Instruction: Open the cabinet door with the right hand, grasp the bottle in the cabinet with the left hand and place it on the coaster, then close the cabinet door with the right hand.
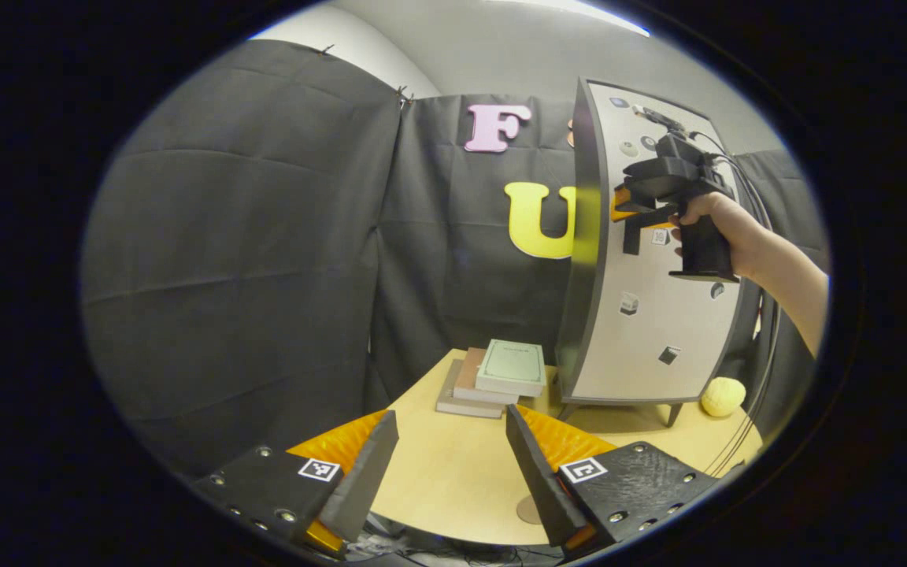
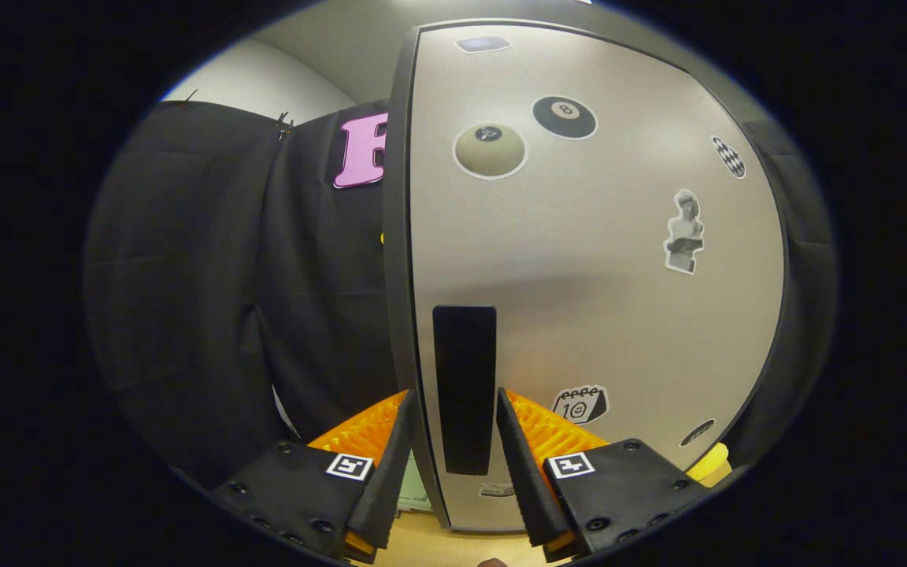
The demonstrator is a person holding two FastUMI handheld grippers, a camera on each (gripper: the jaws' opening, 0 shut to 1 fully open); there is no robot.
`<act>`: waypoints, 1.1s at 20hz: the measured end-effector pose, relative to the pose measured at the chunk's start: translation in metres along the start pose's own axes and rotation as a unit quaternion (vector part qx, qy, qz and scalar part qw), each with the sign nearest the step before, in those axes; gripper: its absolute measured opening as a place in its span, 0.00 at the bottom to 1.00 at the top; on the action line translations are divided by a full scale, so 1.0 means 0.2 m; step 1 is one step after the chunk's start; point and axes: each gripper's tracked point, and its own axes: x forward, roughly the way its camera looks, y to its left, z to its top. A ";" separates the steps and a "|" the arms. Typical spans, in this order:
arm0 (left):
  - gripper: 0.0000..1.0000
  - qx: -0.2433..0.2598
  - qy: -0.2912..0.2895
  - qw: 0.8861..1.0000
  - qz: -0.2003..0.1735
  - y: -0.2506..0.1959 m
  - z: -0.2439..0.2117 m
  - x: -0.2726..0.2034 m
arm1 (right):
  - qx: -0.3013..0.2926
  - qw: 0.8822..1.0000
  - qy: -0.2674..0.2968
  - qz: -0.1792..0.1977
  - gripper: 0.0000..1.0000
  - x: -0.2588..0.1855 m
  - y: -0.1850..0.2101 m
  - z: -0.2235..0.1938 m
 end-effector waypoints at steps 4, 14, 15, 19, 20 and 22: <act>0.86 0.002 -0.006 1.000 0.005 0.03 0.02 -0.01 | -0.001 1.000 0.003 -0.024 0.43 0.05 -0.04 -0.01; 0.86 0.009 -0.018 1.000 -0.021 -0.12 0.07 -0.02 | 0.009 0.999 0.023 0.035 0.20 0.01 -0.03 -0.02; 0.86 0.009 -0.015 1.000 -0.022 -0.14 0.06 0.00 | 0.007 0.999 0.021 0.041 0.21 0.00 -0.03 -0.03; 0.85 -0.013 -0.020 0.999 -0.026 -0.21 0.11 0.03 | -0.006 0.998 0.014 0.068 0.21 -0.10 -0.02 -0.03; 0.83 -0.018 -0.022 0.999 -0.025 -0.21 0.12 0.02 | -0.010 0.997 0.013 0.075 0.21 -0.14 -0.02 -0.03; 0.86 -0.025 -0.023 0.999 -0.026 -0.21 0.11 -0.01 | -0.010 0.996 0.012 0.090 0.21 -0.18 -0.03 -0.04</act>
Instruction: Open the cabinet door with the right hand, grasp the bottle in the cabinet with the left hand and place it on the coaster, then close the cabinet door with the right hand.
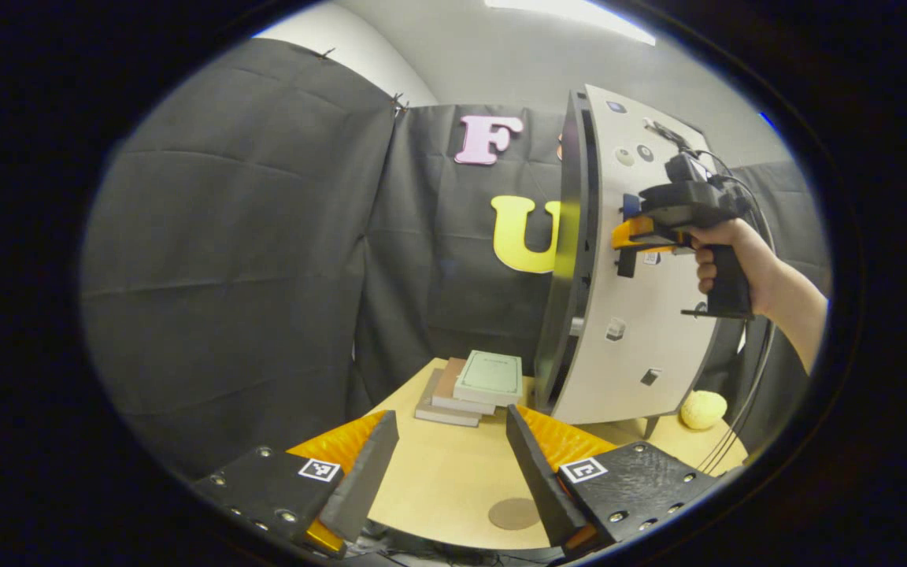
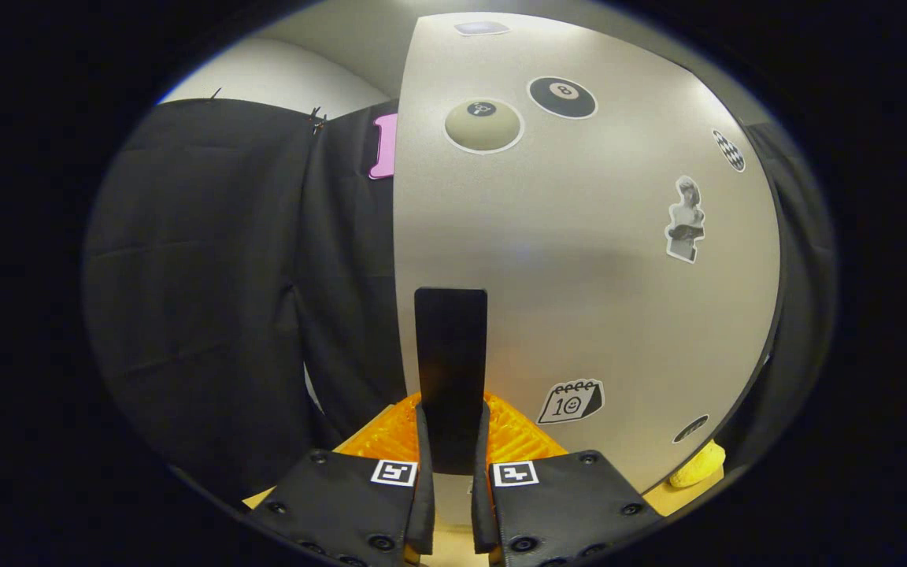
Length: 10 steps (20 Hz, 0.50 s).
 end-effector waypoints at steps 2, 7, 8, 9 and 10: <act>0.86 -0.002 0.002 1.000 -0.001 -0.04 0.00 -0.04 | -0.003 1.000 -0.002 0.015 0.21 -0.05 0.00 -0.01; 0.83 -0.007 0.002 1.000 0.006 -0.09 0.00 -0.13 | -0.007 0.999 -0.003 0.044 0.21 -0.14 -0.03 -0.03; 0.86 0.001 0.002 1.000 0.008 -0.09 0.00 -0.14 | -0.009 0.999 -0.003 0.048 0.21 -0.16 -0.04 -0.03; 0.86 0.011 0.002 1.000 0.009 -0.10 0.00 -0.14 | -0.009 0.999 -0.003 0.052 0.21 -0.17 -0.04 -0.04; 0.83 0.019 0.001 1.000 0.007 -0.13 0.01 -0.14 | -0.010 0.998 -0.002 0.057 0.21 -0.18 -0.05 -0.04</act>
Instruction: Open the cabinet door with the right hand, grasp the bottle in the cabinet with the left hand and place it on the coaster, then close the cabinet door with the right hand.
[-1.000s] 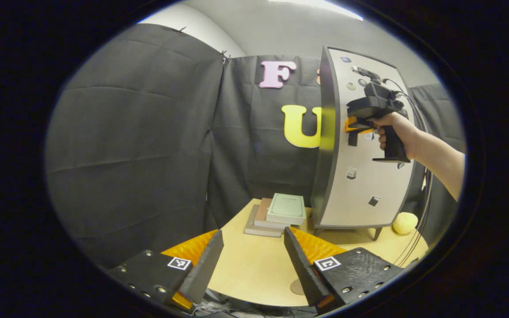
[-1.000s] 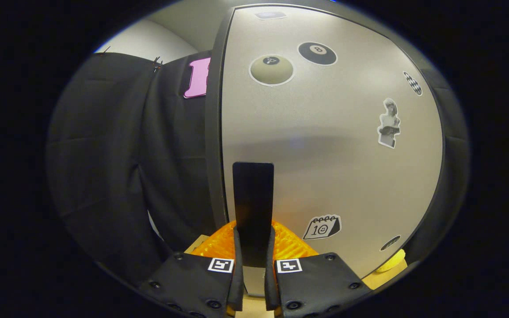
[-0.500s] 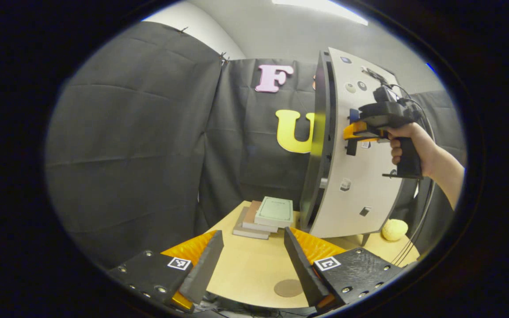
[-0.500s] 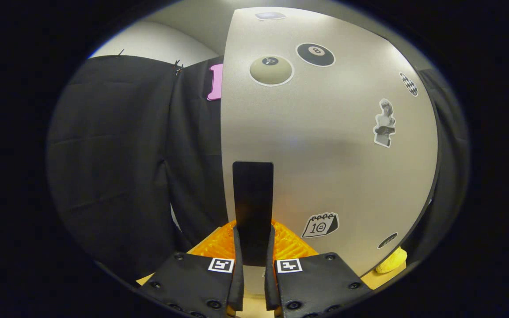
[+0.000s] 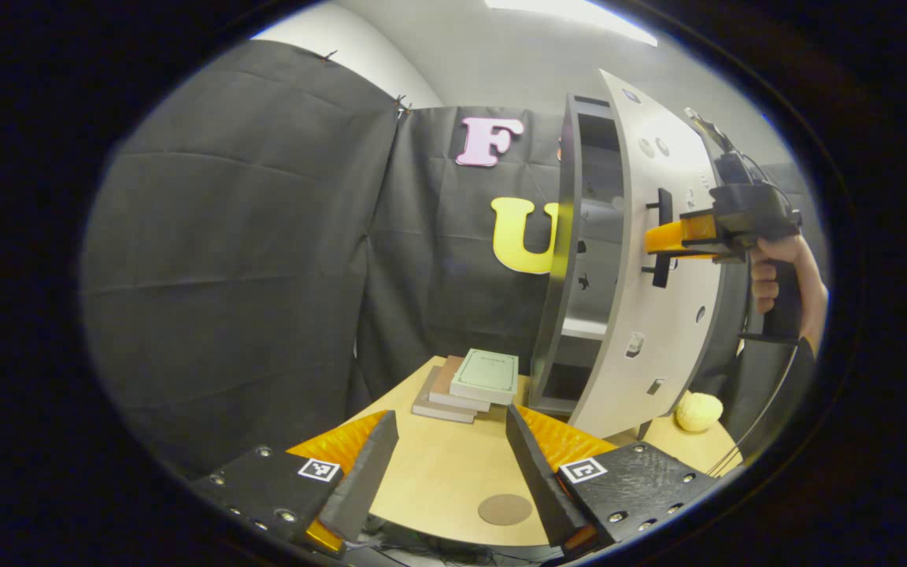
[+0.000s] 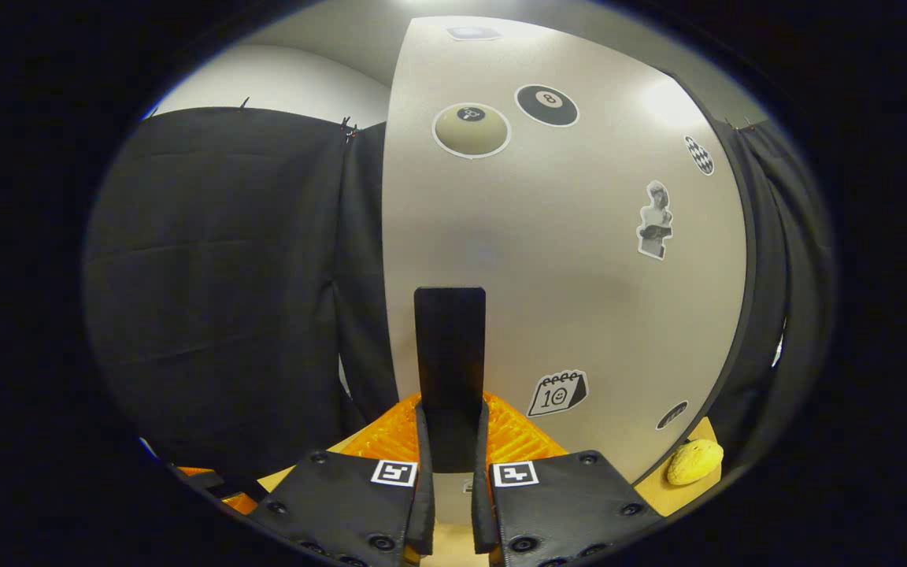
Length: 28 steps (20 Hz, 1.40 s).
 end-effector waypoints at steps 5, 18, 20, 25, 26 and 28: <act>0.83 0.017 -0.002 1.000 -0.021 -0.14 0.02 -0.02 | -0.001 1.000 -0.002 0.020 0.21 -0.05 -0.04 -0.02; 0.83 0.020 -0.011 0.997 -0.069 -0.36 0.09 0.09 | 0.019 1.000 0.001 0.013 0.21 -0.14 -0.15 -0.03; 0.83 0.021 -0.011 0.996 -0.081 -0.41 0.09 0.10 | 0.025 1.000 0.005 0.002 0.21 -0.14 -0.17 -0.03; 0.83 0.025 -0.006 0.993 -0.113 -0.52 0.07 0.14 | 0.034 0.998 0.017 -0.044 0.19 -0.16 -0.21 -0.03; 0.83 0.028 -0.006 0.992 -0.119 -0.54 0.07 0.15 | 0.034 0.998 0.018 -0.052 0.21 -0.16 -0.21 -0.02; 0.83 0.032 -0.004 0.991 -0.131 -0.59 0.06 0.17 | 0.035 0.997 0.018 -0.067 0.20 -0.17 -0.22 -0.03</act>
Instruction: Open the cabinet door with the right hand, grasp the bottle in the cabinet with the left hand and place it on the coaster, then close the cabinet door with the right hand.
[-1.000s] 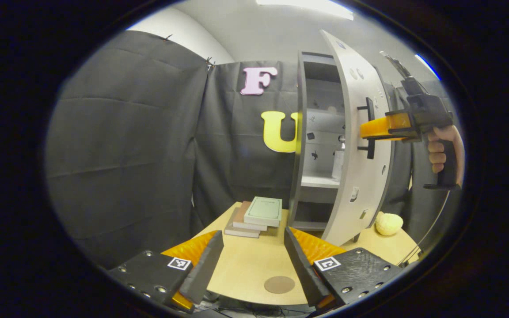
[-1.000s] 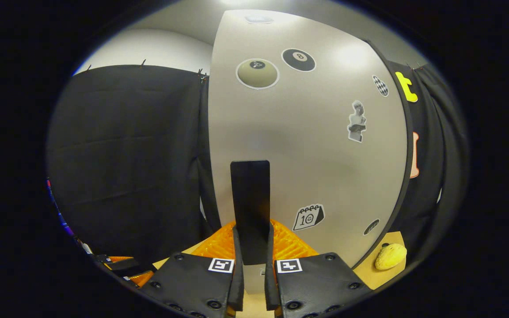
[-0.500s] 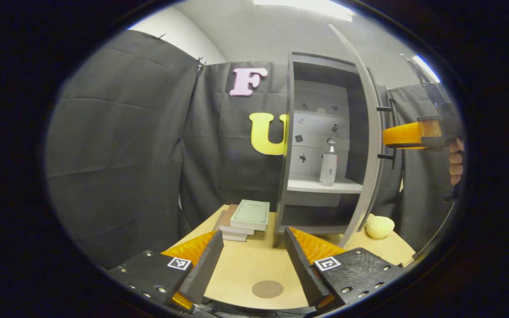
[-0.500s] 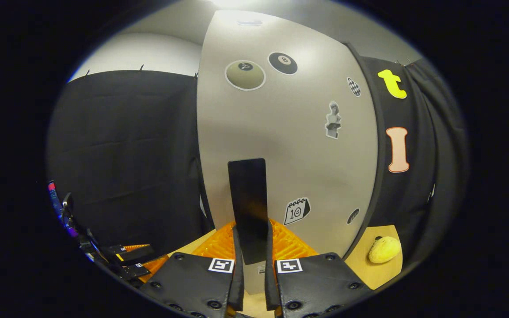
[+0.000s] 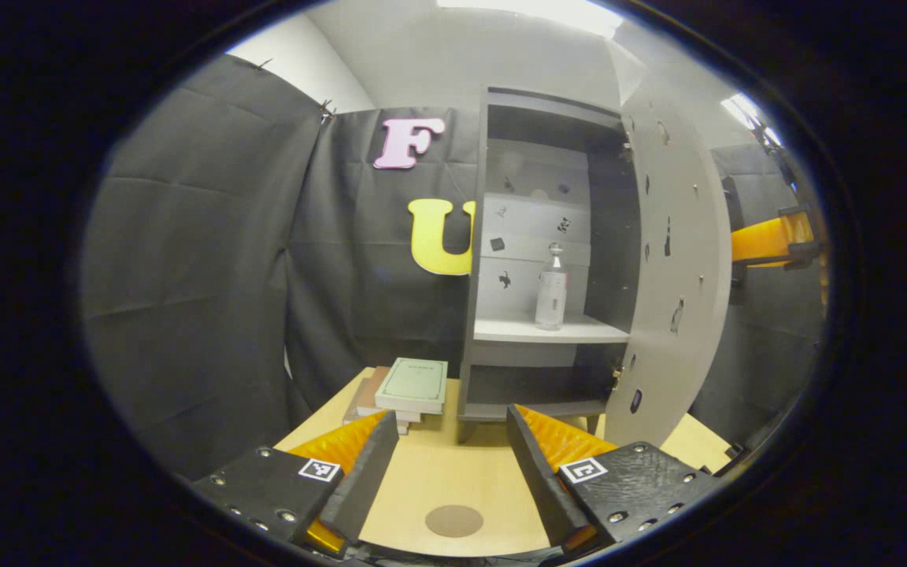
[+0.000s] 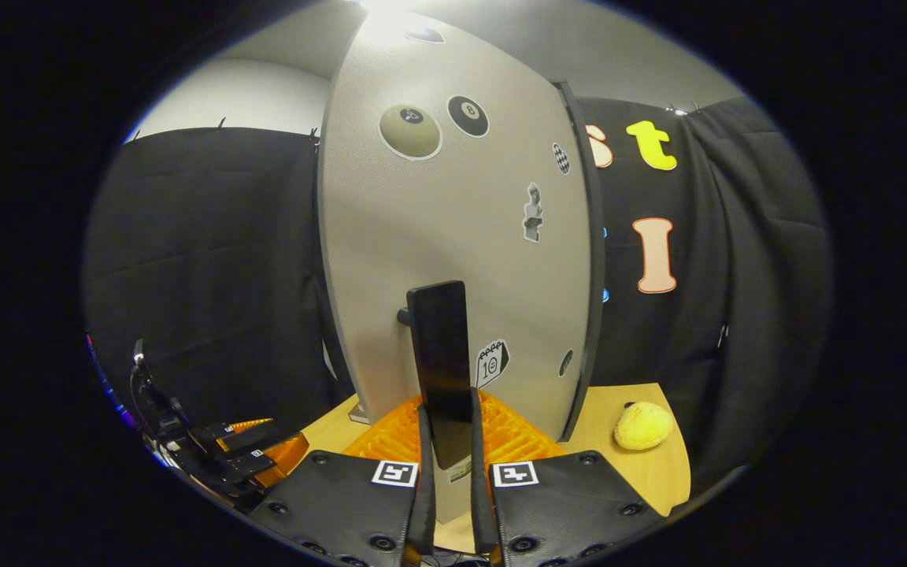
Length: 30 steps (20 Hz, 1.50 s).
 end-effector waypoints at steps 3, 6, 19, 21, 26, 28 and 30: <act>0.83 0.001 0.006 1.000 -0.022 -0.07 -0.02 0.03 | 0.010 1.000 -0.001 -0.026 0.19 0.00 -0.02 0.00; 0.86 0.008 0.007 0.999 -0.045 -0.16 -0.02 0.08 | 0.018 0.999 -0.002 -0.051 0.19 -0.01 -0.03 -0.01; 0.86 0.027 0.023 0.995 -0.096 -0.38 -0.06 0.16 | 0.058 0.986 -0.023 -0.153 0.07 -0.08 -0.32 -0.12; 0.83 0.034 0.023 0.994 -0.100 -0.40 -0.04 0.16 | 0.052 0.989 -0.024 -0.133 0.07 -0.09 -0.31 -0.13; 0.83 0.033 0.017 0.991 -0.128 -0.51 0.00 0.24 | 0.049 0.991 -0.015 -0.127 0.14 -0.17 -0.32 -0.19; 0.83 0.036 0.021 0.990 -0.138 -0.55 0.00 0.30 | 0.065 0.988 -0.011 -0.140 0.12 -0.23 -0.34 -0.21; 0.86 0.039 0.022 0.988 -0.147 -0.60 0.03 0.36 | 0.071 0.982 -0.015 -0.174 0.13 -0.35 -0.42 -0.20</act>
